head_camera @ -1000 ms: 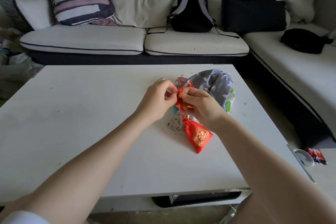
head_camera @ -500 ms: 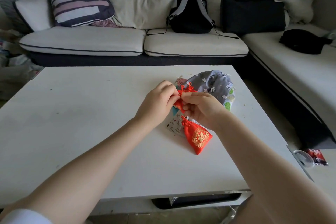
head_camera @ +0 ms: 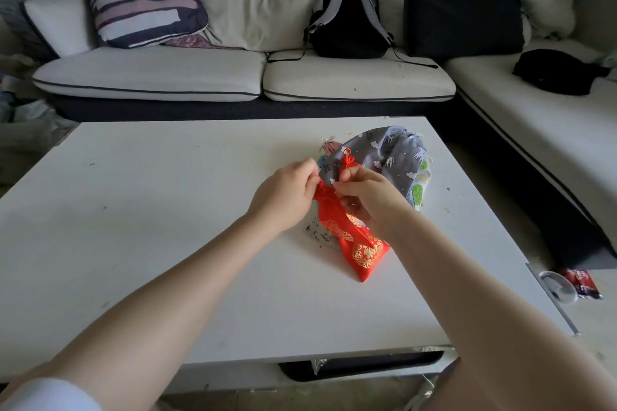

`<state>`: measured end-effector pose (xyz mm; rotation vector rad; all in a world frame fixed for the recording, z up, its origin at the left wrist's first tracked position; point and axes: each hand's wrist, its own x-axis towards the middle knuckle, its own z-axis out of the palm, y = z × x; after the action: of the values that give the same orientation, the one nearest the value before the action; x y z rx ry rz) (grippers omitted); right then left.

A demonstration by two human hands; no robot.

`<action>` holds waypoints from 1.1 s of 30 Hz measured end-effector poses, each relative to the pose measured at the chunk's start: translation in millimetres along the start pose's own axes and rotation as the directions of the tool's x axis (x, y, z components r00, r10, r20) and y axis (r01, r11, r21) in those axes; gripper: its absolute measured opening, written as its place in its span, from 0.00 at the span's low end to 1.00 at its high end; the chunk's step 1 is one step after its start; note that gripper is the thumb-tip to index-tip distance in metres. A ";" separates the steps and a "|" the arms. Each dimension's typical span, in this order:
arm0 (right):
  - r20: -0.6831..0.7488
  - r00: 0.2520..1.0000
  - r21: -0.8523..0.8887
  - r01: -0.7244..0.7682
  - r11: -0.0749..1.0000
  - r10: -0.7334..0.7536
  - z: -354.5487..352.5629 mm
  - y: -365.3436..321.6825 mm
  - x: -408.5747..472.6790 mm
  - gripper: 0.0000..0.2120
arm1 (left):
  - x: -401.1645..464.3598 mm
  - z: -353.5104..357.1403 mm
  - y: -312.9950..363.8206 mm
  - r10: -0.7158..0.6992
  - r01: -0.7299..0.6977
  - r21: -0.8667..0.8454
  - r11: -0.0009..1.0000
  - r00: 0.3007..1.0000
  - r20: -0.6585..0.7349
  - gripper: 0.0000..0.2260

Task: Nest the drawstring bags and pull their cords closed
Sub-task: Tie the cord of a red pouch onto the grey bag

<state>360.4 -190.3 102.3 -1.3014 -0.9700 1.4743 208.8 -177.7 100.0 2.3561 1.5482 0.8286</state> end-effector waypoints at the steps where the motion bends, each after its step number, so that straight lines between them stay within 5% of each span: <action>1: -0.003 1.000 -0.016 0.001 1.000 -0.001 -2.6 0.8 1.1 0.14 | 1.5 -2.4 -0.2 -0.016 0.016 0.013 1.000 0.999 0.045 0.06; 5: 0.001 1.000 -0.100 0.030 0.994 -0.030 0.7 6.5 3.6 0.15 | 9.2 0.4 -12.4 -0.217 0.217 0.007 0.976 0.973 0.083 0.08; 9: 0.048 0.998 -0.232 0.046 0.972 -0.036 -10.8 5.4 0.9 0.13 | 10.3 9.8 -10.5 -0.299 0.333 -0.228 0.915 0.939 0.171 0.09; 12: 0.081 0.997 -0.434 0.036 0.900 -0.001 -23.5 11.6 2.7 0.19 | 11.5 22.4 0.5 -0.335 0.434 -0.467 0.770 0.899 0.283 0.08; 15: -0.062 0.984 -0.638 0.090 0.765 -0.168 -24.0 25.5 14.6 0.17 | 22.3 43.9 -0.7 -0.374 0.494 -0.569 0.658 0.870 0.322 0.06; 17: -0.177 0.945 -0.631 0.104 0.768 -0.273 -30.1 32.3 26.2 0.20 | 32.9 62.5 -4.5 -0.426 0.525 -0.606 0.598 0.848 0.315 0.09; 20: -0.085 0.953 -0.648 0.170 0.742 -0.292 -39.0 49.9 36.5 0.22 | 33.5 81.3 -10.4 -0.422 0.522 -0.449 0.725 0.852 0.309 0.18; 23: 0.098 0.983 -0.833 0.166 0.527 -0.156 -50.3 83.8 54.1 0.25 | 27.8 106.9 -21.9 -0.306 0.408 -0.276 0.870 0.886 0.348 0.14; 28: 0.232 0.972 -0.923 0.206 0.325 0.041 -65.1 126.5 83.8 0.31 | 22.7 148.5 -42.9 -0.234 0.352 -0.099 0.931 0.781 0.579 0.17; 33: 0.222 0.975 -0.952 0.212 0.221 0.023 -66.8 132.7 107.2 0.31 | 33.0 161.5 -61.4 -0.206 0.288 -0.047 0.957 0.781 0.590 0.19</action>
<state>406.6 -124.2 -62.2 -1.8944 -2.3241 0.7467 260.0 -100.5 -49.5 1.9746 1.4229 0.1132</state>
